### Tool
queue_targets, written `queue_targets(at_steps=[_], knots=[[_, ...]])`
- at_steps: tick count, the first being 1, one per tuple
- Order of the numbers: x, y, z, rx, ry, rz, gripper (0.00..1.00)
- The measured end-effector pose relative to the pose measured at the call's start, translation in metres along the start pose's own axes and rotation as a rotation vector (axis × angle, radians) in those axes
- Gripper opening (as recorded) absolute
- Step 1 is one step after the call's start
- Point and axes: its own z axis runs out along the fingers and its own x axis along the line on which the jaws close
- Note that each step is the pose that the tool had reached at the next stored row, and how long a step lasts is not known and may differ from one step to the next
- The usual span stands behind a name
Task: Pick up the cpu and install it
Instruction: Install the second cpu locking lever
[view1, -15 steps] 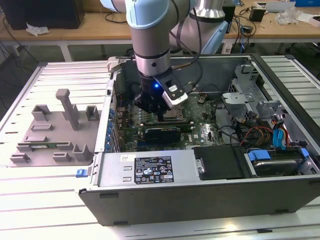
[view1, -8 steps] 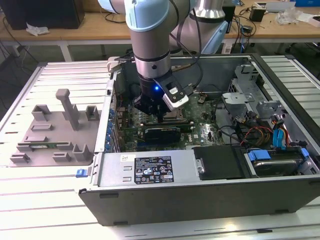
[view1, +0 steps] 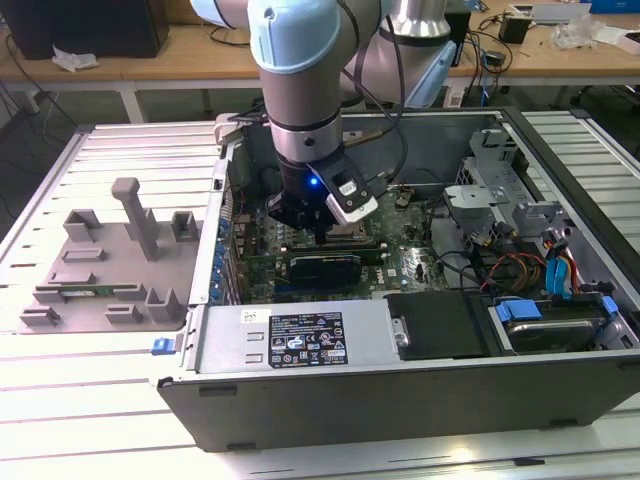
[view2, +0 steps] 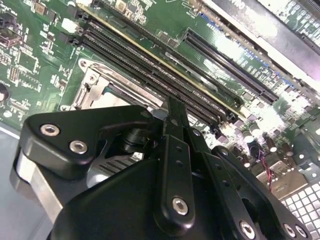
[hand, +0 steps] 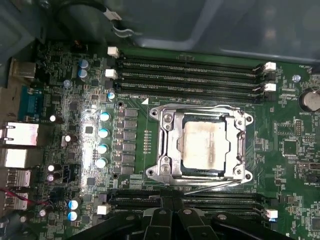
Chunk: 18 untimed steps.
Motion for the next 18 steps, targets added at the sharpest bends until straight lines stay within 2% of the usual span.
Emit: queue_targets(at_steps=[2, 3, 5, 7, 12, 14, 17, 18], knots=[[0.0002, -0.0031, 0.0001, -0.0185, -0.0010, 0.002, 0.11], [0.0003, -0.0049, 0.0004, -0.0314, -0.0017, 0.003, 0.11], [0.0005, -0.0059, 0.0011, -0.0465, -0.0025, 0.004, 0.11], [0.0017, -0.0071, 0.0024, -0.0733, -0.0041, 0.007, 0.11], [0.0024, -0.0139, 0.0045, -0.0824, -0.0053, 0.012, 0.11], [0.0030, -0.0147, 0.0050, -0.0894, -0.0061, 0.016, 0.11], [0.0060, -0.0147, 0.0062, -0.1074, -0.0080, 0.023, 0.11], [0.0071, -0.0148, 0.0067, -0.1101, -0.0086, 0.026, 0.11]])
